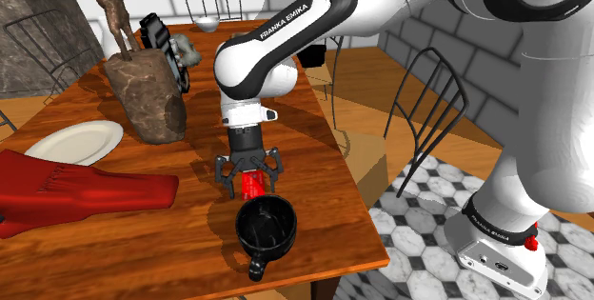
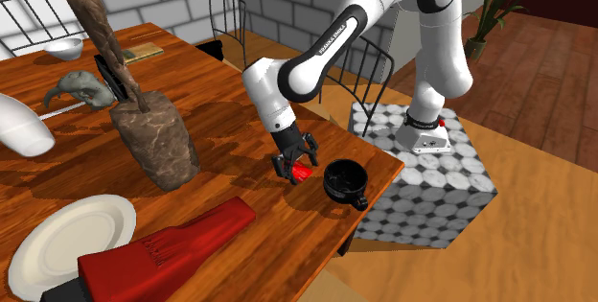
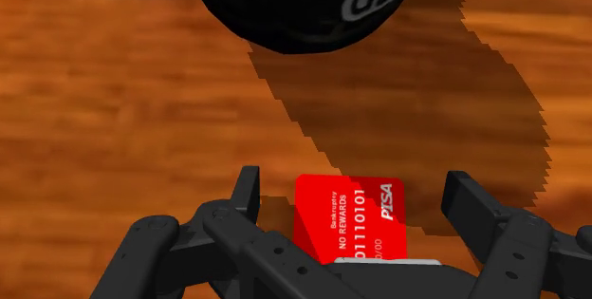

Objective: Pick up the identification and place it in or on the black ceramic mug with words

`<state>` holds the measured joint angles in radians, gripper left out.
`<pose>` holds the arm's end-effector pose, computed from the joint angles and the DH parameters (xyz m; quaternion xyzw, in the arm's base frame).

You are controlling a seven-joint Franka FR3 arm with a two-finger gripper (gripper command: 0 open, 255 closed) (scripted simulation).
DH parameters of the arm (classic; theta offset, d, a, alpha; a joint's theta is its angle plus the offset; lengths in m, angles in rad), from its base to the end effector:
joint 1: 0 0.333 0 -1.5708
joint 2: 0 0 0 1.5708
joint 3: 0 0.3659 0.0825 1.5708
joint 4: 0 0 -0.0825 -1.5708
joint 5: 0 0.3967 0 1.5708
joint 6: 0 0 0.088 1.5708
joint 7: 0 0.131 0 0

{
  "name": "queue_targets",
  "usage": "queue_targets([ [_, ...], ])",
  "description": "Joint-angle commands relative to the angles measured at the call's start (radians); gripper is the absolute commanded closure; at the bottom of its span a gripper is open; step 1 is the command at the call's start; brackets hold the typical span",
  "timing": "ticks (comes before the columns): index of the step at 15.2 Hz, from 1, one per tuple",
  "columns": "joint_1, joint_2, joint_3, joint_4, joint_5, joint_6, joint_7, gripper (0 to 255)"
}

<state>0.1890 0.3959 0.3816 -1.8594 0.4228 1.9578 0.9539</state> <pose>0.5181 0.3566 0.3284 -0.9138 0.2872 0.2732 0.0889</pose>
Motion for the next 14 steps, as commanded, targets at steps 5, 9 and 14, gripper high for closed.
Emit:
queue_targets([
  [5, 0.001, 0.002, 0.0, 0.002, -0.001, 0.0, 0.001, 255],
  [9, 0.001, 0.005, -0.001, 0.006, -0.002, 0.0, 0.001, 255],
  [14, 0.0, -0.015, -0.001, 0.007, 0.002, -0.02, 0.007, 255],
])
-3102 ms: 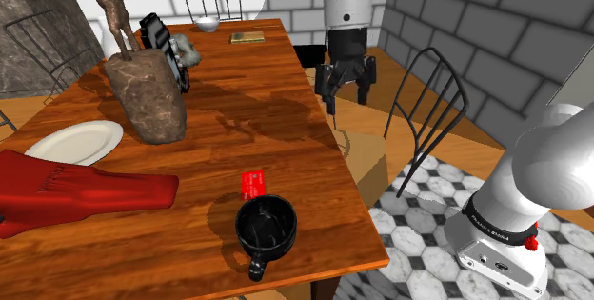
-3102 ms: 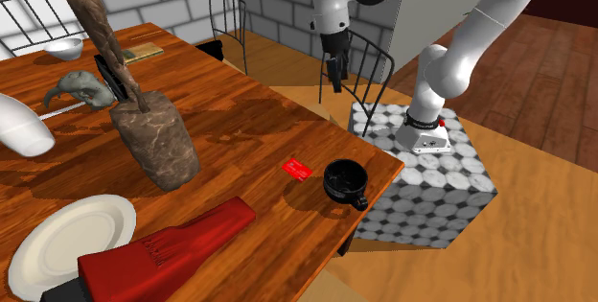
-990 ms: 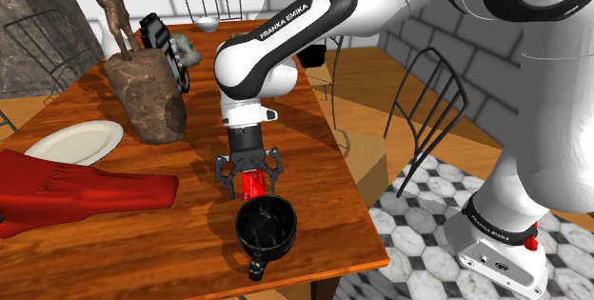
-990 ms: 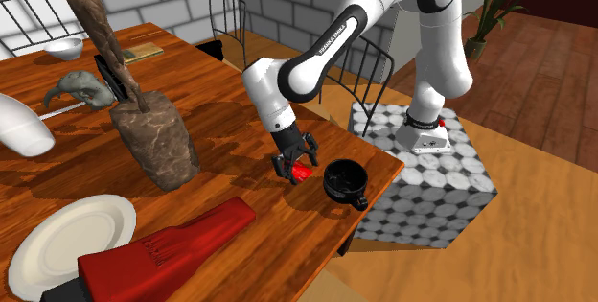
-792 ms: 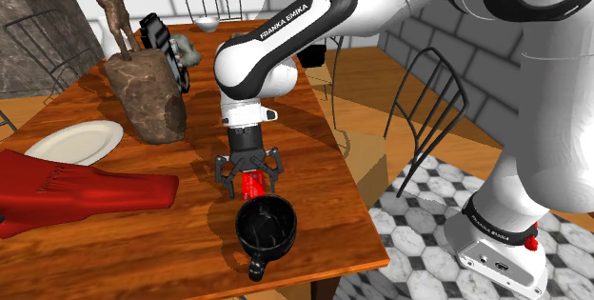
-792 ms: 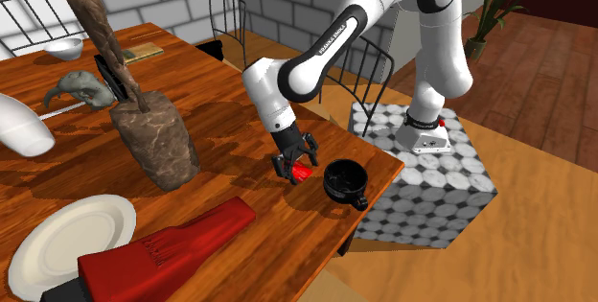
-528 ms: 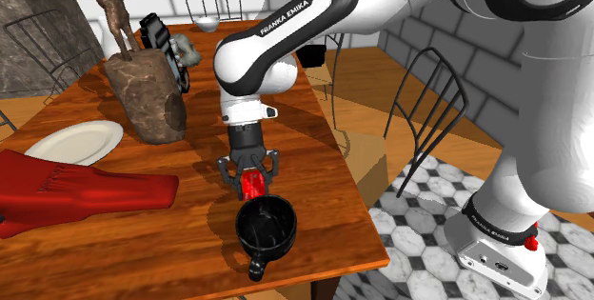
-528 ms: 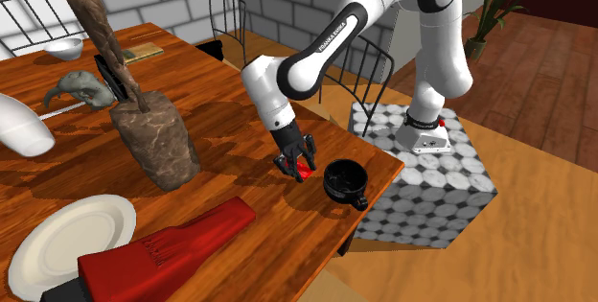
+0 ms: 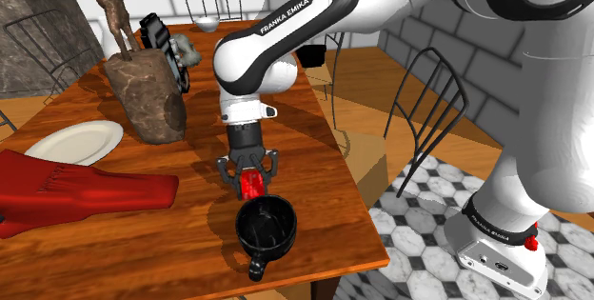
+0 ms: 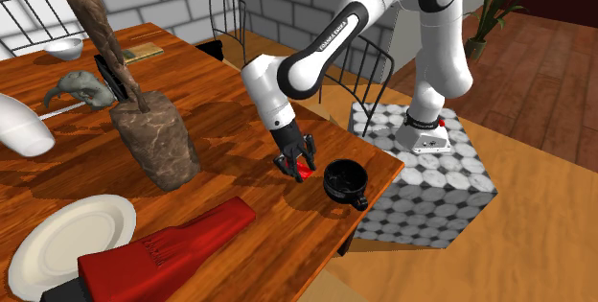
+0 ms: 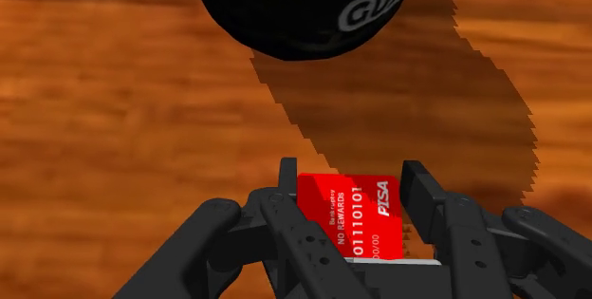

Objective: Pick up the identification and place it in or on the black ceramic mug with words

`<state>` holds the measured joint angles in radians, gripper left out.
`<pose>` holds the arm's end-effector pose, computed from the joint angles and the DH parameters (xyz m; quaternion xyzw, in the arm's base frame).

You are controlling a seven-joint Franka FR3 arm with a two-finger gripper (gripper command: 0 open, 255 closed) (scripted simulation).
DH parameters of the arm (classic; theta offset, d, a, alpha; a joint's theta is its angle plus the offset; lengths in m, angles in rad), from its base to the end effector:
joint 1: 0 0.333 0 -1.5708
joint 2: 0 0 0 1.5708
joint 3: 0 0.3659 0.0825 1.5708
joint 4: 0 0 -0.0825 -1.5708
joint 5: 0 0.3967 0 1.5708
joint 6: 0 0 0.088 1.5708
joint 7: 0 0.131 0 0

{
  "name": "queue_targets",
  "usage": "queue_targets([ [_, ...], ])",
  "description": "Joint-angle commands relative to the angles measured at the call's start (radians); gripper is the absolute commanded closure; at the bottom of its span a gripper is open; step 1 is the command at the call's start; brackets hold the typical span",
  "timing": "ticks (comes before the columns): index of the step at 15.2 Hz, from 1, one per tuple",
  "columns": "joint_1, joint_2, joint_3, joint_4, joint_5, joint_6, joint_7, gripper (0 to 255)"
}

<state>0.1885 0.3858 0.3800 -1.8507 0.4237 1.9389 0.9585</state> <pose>0.5185 0.3561 0.3371 -0.9138 0.2868 0.2735 0.0886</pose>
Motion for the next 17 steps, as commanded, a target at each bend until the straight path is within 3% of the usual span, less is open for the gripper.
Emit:
queue_targets([
  [1, -0.001, -0.012, 0.002, 0.002, 0.002, -0.012, 0.006, 255],
  [17, -0.017, -0.102, 0.009, 0.097, 0.012, -0.181, 0.07, 255],
])
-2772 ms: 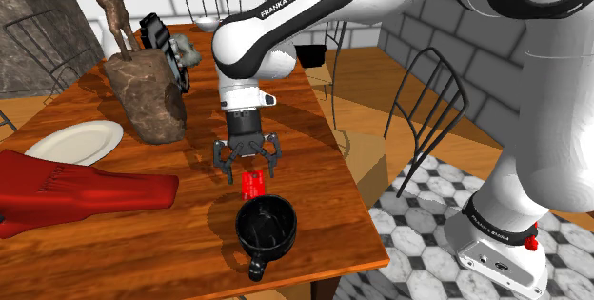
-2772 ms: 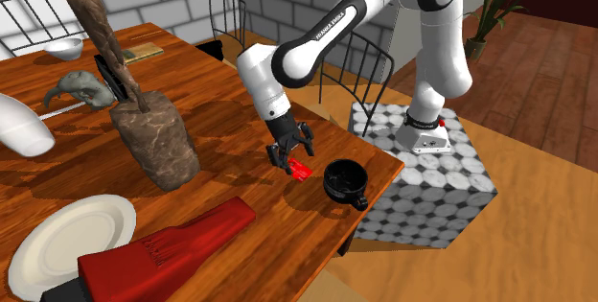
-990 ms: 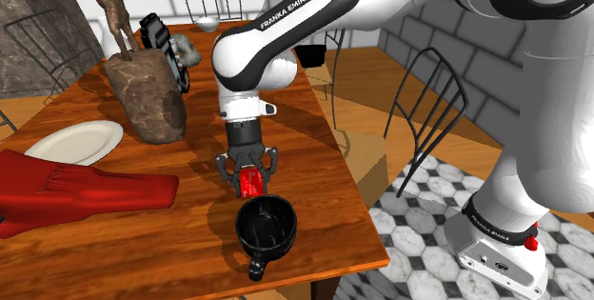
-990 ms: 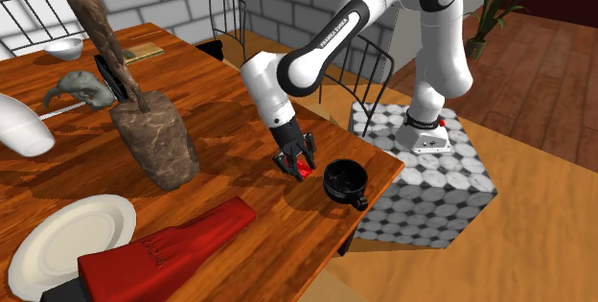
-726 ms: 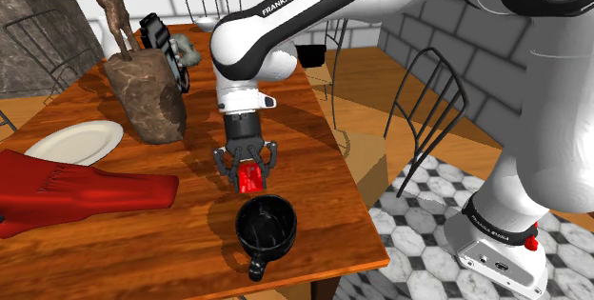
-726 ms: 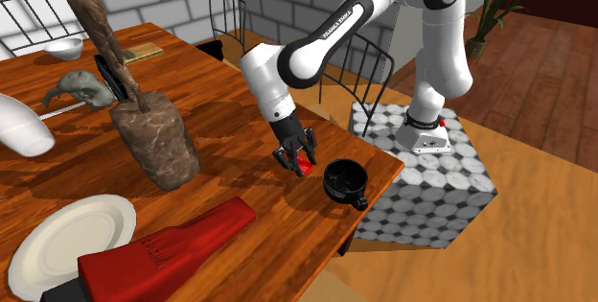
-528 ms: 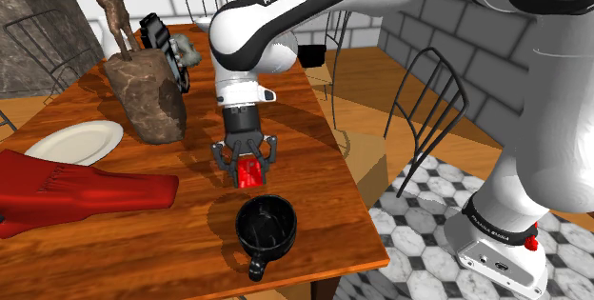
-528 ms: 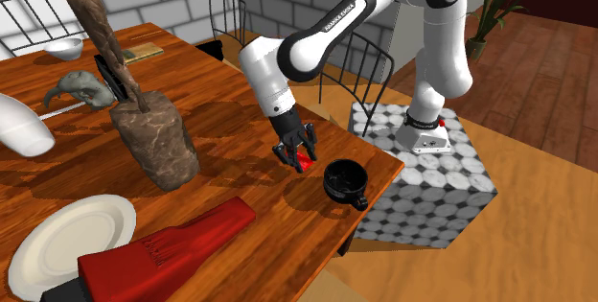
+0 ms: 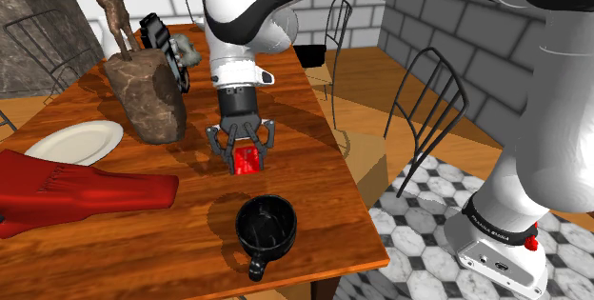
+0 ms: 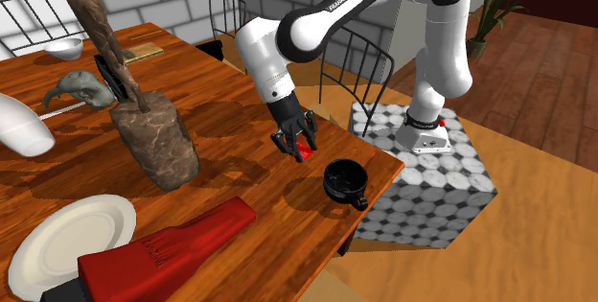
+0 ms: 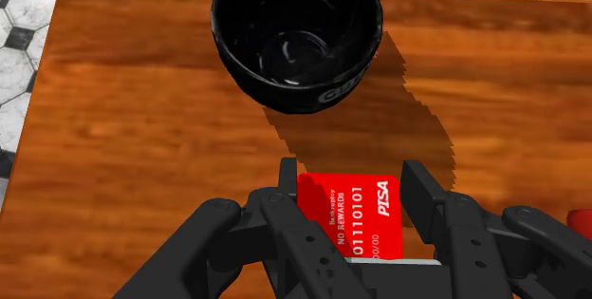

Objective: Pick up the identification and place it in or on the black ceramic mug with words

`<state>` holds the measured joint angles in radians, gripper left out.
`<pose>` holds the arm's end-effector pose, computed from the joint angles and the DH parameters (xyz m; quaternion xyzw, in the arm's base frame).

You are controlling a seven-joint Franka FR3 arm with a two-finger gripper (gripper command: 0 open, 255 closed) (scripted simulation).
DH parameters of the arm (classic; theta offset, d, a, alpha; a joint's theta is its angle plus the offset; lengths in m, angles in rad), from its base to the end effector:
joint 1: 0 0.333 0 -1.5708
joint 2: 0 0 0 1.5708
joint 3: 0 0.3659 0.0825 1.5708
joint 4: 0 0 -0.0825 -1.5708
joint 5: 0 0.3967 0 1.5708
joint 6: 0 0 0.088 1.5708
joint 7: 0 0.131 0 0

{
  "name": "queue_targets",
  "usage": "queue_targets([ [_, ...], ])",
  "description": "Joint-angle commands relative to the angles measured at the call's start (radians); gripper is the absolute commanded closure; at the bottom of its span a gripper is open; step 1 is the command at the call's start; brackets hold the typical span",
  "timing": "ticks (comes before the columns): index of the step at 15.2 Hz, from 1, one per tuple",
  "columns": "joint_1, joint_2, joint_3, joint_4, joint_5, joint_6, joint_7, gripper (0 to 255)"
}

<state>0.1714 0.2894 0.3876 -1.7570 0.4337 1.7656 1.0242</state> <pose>0.5158 0.3553 0.4281 -0.9138 0.2871 0.2730 0.0891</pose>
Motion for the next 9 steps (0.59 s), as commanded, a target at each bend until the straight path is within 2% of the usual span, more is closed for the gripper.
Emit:
queue_targets([
  [1, -0.001, -0.01, 0.001, 0.011, 0.002, -0.019, 0.009, 255],
  [9, -0.007, -0.036, 0.003, 0.082, 0.005, -0.107, 0.045, 255],
])
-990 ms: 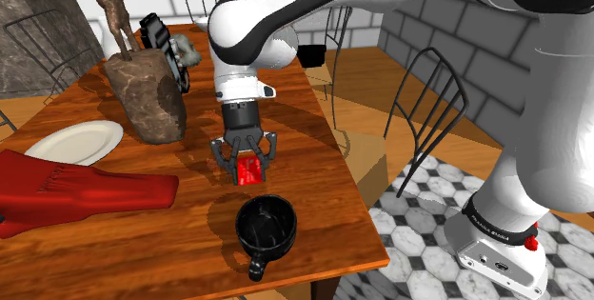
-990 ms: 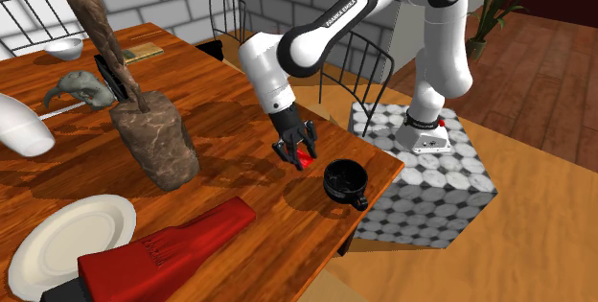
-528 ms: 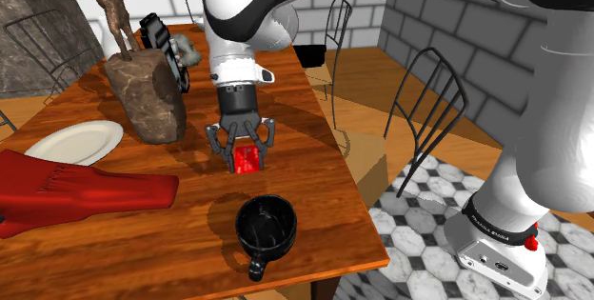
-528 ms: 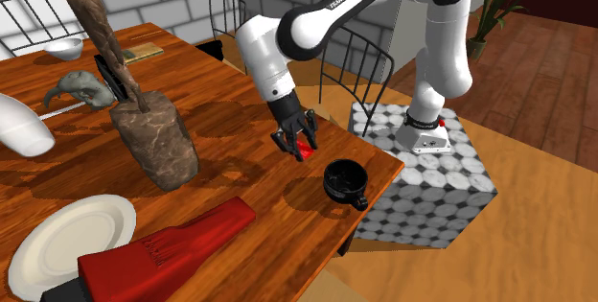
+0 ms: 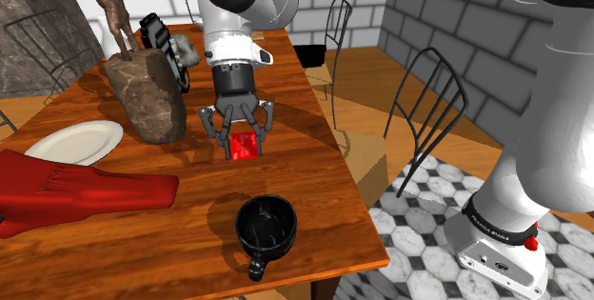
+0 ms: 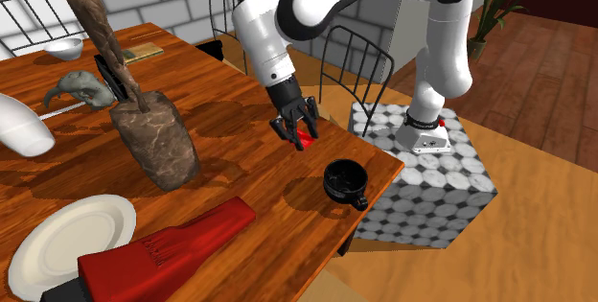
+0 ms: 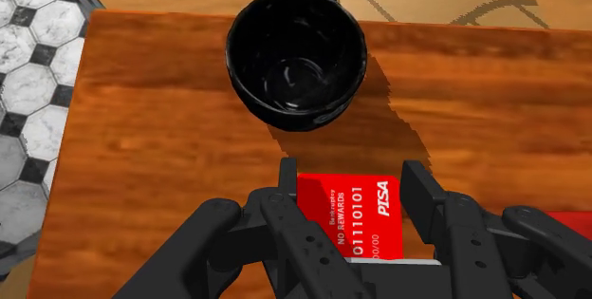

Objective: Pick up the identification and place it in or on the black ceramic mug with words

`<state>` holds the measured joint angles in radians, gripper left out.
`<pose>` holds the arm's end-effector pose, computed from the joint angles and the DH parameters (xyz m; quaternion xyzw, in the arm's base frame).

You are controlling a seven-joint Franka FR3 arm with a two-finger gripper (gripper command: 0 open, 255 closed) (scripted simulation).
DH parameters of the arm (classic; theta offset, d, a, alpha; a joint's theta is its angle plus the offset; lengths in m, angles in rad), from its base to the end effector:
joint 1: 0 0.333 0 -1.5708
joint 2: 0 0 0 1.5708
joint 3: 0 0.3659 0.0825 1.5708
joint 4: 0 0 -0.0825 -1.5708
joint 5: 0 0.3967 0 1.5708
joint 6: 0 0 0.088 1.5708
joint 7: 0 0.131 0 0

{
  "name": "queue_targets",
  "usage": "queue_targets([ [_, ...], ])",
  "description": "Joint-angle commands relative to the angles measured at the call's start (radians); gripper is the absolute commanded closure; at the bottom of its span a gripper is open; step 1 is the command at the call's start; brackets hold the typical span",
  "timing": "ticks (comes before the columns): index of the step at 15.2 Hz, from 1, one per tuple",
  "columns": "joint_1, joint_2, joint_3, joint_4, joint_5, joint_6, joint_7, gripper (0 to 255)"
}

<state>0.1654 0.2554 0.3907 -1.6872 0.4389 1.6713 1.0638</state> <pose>0.5133 0.3555 0.4758 -0.9138 0.2872 0.2731 0.0891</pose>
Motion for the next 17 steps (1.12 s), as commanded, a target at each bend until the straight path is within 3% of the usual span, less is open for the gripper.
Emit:
queue_targets([
  [1, -0.001, -0.004, 0.0, 0.022, 0.0, -0.024, 0.01, 255],
  [5, -0.003, -0.011, 0.001, 0.058, 0.001, -0.063, 0.027, 255],
  [17, 0.113, -0.194, 0.11, -0.163, 0.116, 0.089, 0.177, 255],
])
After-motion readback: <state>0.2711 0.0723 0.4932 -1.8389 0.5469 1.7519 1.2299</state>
